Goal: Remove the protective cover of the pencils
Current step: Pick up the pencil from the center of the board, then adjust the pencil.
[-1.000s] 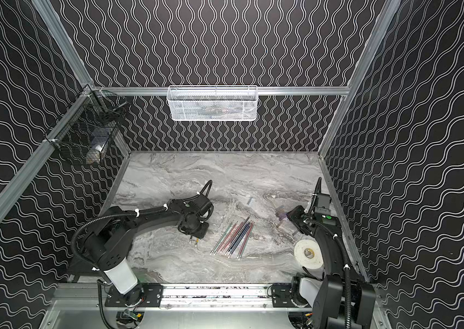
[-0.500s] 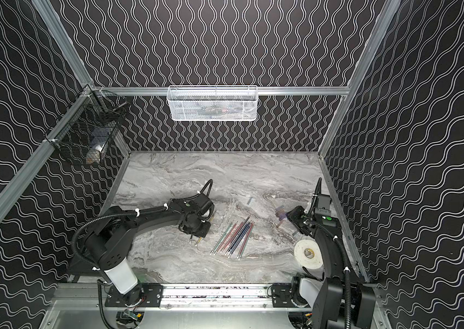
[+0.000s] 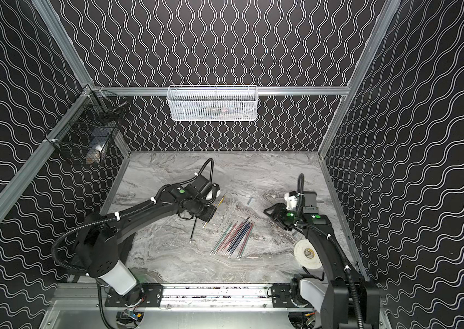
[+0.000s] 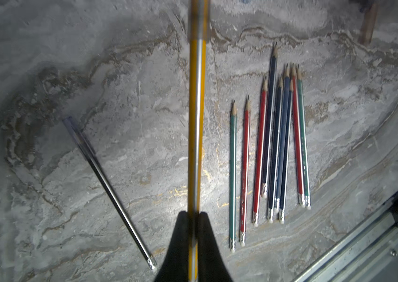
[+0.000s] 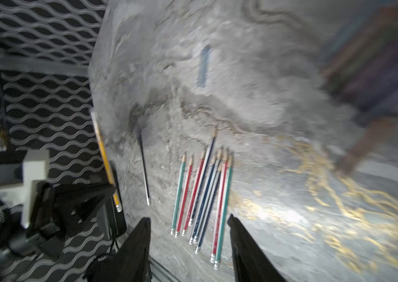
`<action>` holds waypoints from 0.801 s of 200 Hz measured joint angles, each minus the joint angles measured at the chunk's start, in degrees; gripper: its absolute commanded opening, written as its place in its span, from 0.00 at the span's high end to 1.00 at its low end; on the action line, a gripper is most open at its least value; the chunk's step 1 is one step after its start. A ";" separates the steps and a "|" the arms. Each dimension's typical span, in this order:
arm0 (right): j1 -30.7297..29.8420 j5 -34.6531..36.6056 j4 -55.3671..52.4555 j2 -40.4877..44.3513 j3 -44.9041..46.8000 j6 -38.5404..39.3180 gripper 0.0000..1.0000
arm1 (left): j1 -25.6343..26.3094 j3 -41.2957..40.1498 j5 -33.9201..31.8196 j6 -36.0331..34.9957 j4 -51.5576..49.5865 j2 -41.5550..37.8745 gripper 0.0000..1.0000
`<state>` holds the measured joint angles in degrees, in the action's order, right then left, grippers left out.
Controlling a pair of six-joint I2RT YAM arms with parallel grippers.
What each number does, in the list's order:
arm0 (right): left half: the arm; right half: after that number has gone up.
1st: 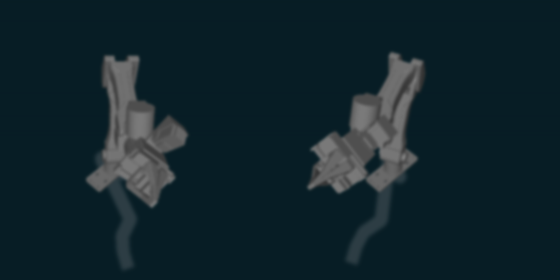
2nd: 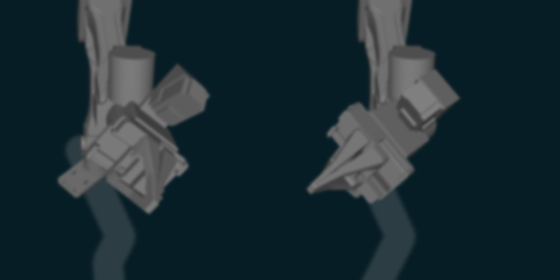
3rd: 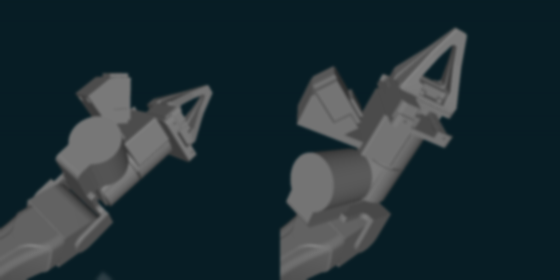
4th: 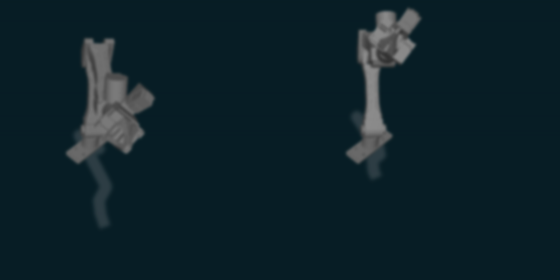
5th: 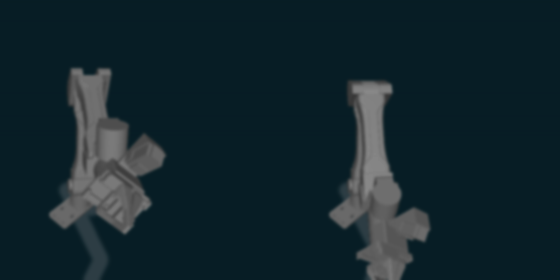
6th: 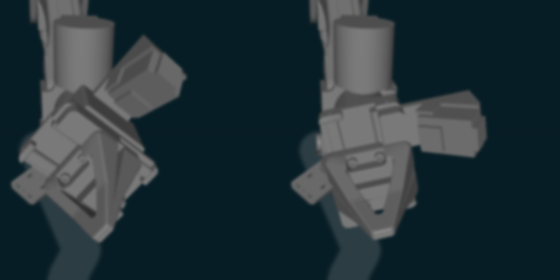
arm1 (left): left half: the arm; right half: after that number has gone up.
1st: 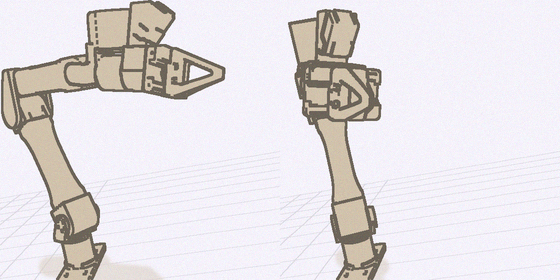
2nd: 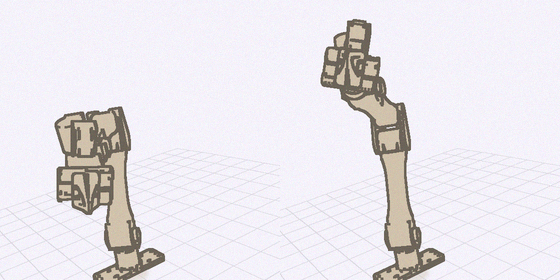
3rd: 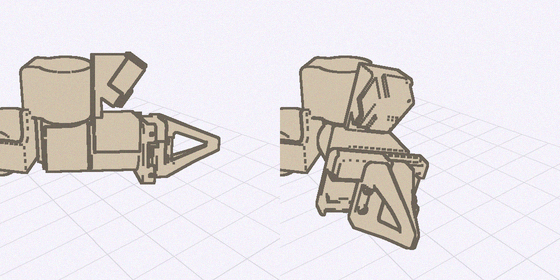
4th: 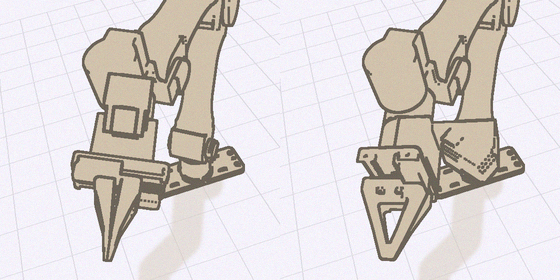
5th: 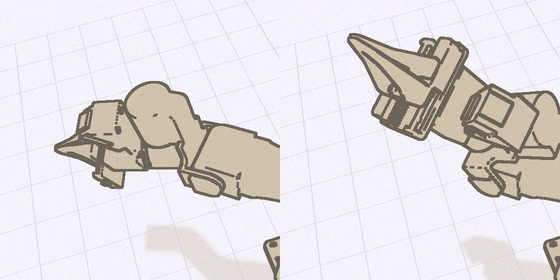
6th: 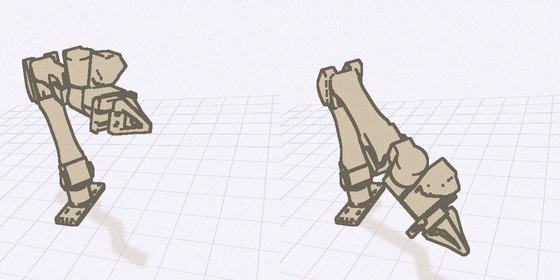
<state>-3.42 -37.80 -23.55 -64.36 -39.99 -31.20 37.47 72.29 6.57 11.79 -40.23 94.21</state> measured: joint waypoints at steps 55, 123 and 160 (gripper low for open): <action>-17.05 -2.12 11.28 -8.90 -3.19 -6.08 0.49 | 0.00 -1.53 5.25 -3.72 0.81 -5.77 1.00; -25.09 3.61 17.00 -17.20 -9.68 -10.34 0.50 | 0.00 -2.21 8.22 -5.01 0.87 -6.32 1.00; -25.33 6.88 17.07 -19.69 -11.87 -11.26 0.53 | 0.04 -2.47 8.59 -5.07 0.83 -6.88 1.00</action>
<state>-28.75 -30.92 -6.48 -84.05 -51.86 -42.46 37.52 69.82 15.16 6.72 -39.40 87.33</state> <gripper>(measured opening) 0.482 0.078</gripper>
